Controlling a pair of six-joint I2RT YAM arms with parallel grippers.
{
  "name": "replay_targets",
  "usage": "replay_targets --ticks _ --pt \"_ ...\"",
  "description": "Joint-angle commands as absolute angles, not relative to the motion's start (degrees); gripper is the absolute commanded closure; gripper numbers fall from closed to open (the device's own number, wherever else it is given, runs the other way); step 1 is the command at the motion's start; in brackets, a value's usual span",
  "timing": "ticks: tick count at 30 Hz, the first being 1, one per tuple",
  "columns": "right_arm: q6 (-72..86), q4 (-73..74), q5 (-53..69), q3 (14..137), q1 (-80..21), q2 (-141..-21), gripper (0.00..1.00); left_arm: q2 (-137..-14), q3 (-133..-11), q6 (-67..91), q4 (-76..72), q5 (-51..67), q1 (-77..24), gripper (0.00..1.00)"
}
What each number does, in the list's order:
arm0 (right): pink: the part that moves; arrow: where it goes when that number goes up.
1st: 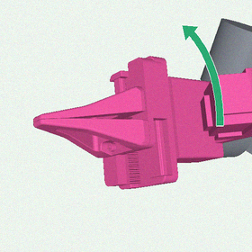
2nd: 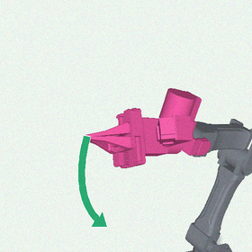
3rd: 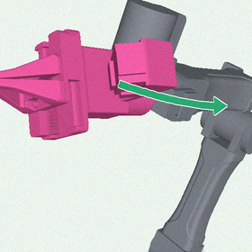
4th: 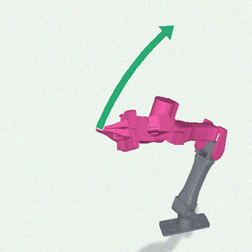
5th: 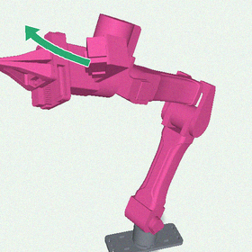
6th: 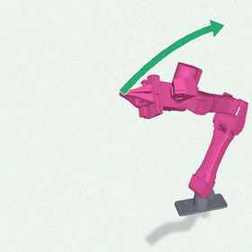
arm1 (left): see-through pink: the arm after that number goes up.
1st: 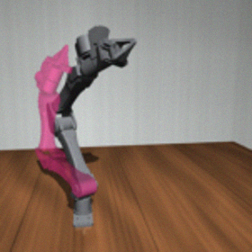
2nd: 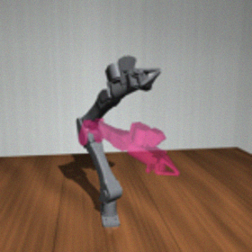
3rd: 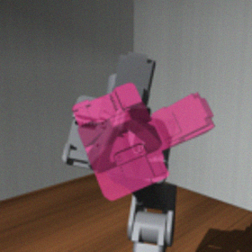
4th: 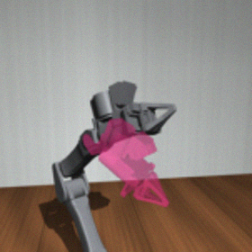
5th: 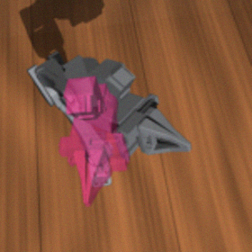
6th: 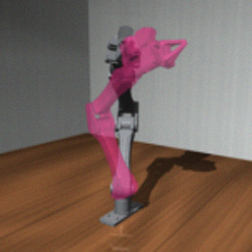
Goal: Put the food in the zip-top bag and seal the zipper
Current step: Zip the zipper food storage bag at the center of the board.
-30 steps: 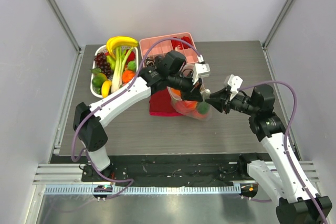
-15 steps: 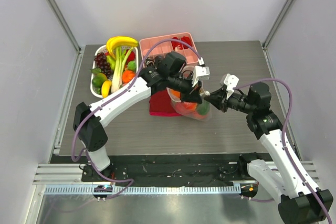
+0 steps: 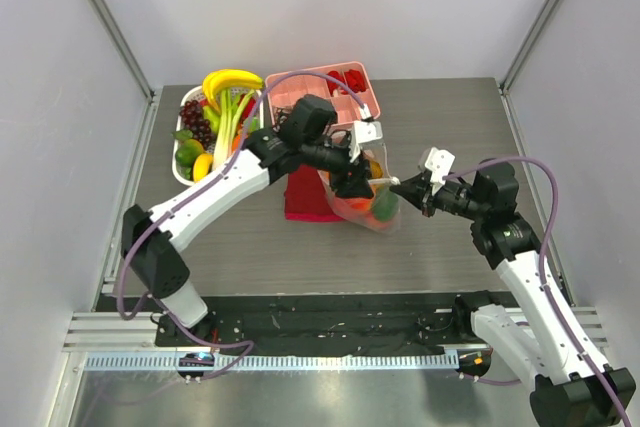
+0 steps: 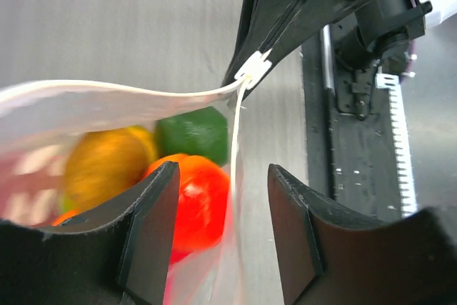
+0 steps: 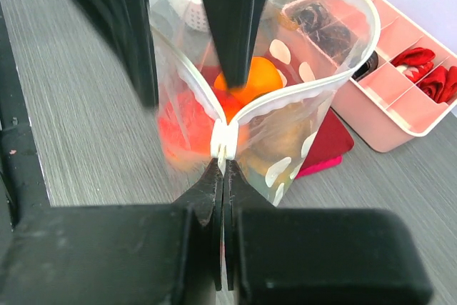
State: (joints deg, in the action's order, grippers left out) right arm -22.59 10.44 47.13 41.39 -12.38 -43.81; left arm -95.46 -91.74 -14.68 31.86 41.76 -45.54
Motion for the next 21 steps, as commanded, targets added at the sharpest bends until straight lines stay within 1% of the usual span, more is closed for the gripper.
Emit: replay_targets --ticks 1,3,5,11,17,21 --pt "-26.27 9.58 49.13 41.22 -12.74 -42.28 0.99 -87.28 -91.58 -23.36 25.5 44.03 -45.26 0.42" --pt "-26.37 9.49 49.22 40.96 -12.74 -41.84 0.99 -86.4 -91.49 -26.71 22.96 43.95 -45.7 0.38" --pt "-26.37 9.67 49.22 40.87 -12.75 -41.75 0.99 -87.27 -93.33 -31.43 23.37 44.03 -46.75 0.37" --pt "-26.28 10.11 48.69 41.04 -12.74 -41.75 0.99 -94.65 -103.7 -41.3 35.94 43.59 -50.36 0.42" --pt "-26.54 10.11 48.52 40.96 -12.92 -41.31 0.99 -96.76 -104.5 -47.19 37.61 41.48 -52.38 0.43" --pt "-26.28 10.28 48.25 40.96 -12.83 -40.96 0.99 -98.26 -105.03 -48.08 38.76 40.43 -52.73 0.5"
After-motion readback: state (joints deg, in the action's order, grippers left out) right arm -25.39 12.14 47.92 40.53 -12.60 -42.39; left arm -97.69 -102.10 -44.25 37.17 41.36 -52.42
